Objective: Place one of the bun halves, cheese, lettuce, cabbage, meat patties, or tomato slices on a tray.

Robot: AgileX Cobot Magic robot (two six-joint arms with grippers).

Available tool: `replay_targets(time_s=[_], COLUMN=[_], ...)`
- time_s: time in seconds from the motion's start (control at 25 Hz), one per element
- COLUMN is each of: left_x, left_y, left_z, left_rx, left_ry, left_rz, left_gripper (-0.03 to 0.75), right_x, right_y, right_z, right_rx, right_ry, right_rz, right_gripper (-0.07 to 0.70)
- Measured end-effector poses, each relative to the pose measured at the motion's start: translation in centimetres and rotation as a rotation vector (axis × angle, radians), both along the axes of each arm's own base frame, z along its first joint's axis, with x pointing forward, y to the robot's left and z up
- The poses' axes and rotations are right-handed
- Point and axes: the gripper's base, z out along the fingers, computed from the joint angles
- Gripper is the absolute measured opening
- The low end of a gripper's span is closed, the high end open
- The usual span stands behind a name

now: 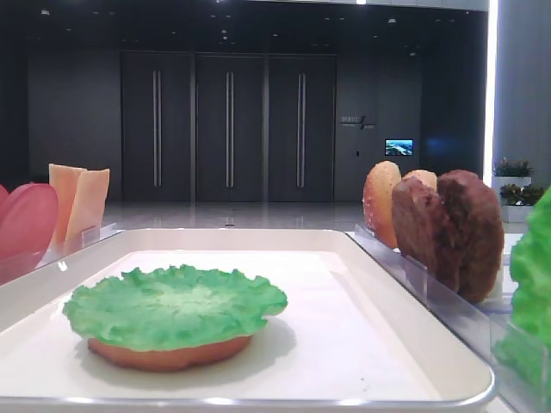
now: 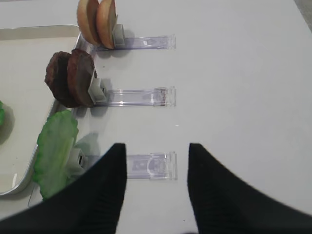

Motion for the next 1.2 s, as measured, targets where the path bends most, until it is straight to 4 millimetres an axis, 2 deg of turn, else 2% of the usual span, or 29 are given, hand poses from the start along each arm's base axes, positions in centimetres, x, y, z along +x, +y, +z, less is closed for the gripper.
replay_targets(time_s=[1.2], left_x=[0.00], left_y=[0.00], left_z=[0.00], left_rx=[0.002], left_ry=[0.000], left_rz=[-0.001], left_gripper=[0.454], right_x=[0.00], right_y=[0.00], right_z=[0.00], right_rx=[0.000], right_ry=[0.000], right_rz=[0.000], right_gripper=[0.290])
